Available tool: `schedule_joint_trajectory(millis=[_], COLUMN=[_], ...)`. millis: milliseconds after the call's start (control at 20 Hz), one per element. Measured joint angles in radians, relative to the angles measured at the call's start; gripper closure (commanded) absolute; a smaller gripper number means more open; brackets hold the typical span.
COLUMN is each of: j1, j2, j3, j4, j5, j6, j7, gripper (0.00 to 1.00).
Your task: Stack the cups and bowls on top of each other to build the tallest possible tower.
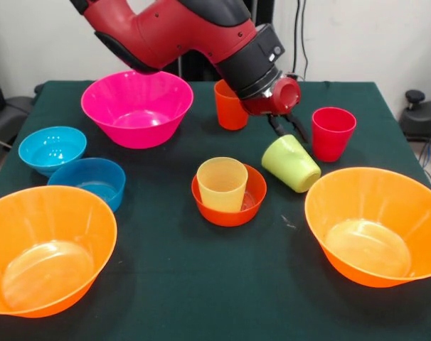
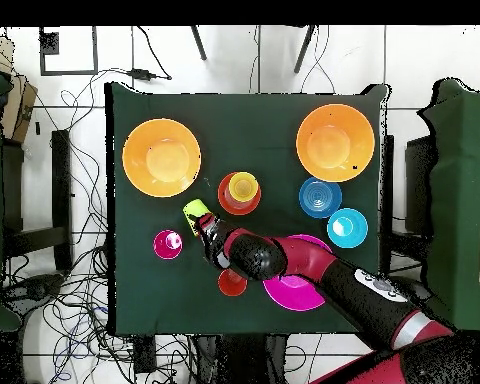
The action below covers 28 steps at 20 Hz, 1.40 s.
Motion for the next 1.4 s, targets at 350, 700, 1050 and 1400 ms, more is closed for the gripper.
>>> schedule_joint_trajectory(millis=[350, 700, 1050, 1400], j1=[0.038, 0.038, 0.03, 0.031], j2=[0.0, 0.0, -0.002, 0.004], j3=[-0.036, -0.047, -0.038, -0.029], j4=[-0.049, -0.066, -0.08, -0.101], j5=[-0.011, -0.013, -0.012, -0.024], j6=[0.0, 0.0, -0.012, -0.036], j7=[0.0, 0.0, 0.0, 0.0], gripper=[0.0, 0.0, 1.0, 1.0])
